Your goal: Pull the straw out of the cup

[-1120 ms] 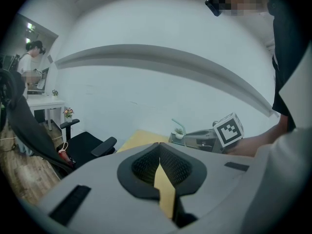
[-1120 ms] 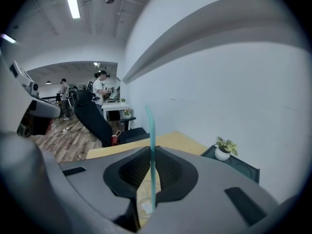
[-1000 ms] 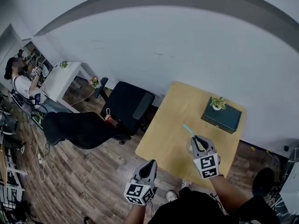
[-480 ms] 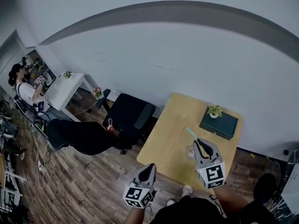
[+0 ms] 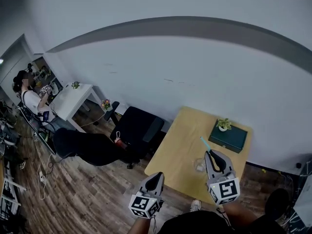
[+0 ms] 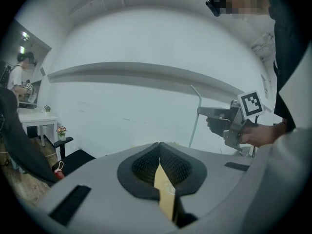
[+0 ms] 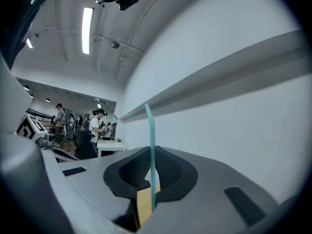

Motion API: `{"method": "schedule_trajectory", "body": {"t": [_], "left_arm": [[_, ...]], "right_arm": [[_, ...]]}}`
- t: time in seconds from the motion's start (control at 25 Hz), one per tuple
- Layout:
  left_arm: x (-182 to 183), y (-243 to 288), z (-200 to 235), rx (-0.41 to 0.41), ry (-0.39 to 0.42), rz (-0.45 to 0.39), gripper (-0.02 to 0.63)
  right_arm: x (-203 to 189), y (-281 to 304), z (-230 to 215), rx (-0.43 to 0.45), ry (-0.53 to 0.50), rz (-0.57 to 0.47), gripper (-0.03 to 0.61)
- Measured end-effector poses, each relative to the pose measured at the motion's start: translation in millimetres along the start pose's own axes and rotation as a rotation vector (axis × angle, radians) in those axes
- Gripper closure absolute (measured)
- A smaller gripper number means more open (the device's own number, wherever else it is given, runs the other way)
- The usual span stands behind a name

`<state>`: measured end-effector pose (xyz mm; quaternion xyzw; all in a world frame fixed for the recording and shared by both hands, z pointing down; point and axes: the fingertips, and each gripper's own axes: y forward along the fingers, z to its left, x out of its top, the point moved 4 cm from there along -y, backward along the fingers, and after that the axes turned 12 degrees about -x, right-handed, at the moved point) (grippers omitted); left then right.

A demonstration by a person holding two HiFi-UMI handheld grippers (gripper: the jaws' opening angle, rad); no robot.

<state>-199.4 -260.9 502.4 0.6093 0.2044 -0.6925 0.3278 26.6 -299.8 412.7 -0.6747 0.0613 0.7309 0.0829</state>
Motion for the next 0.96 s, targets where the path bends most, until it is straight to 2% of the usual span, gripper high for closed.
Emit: {"method": "schedule_trajectory", "body": {"t": [0.12,0.96], "left_arm": [[-0.2,-0.4,-8.7,-0.024,0.021,0.013,0.595],[-0.5,-6.7,-7.9,-0.001,-0.017,0.005,0.595]], "right_arm": [[1.4,-4.4,-1.9,-0.014,0.007,0.001,0.531],[-0.7,-2.8,-3.0,-0.021,0.000,-0.001,0.531]]}}
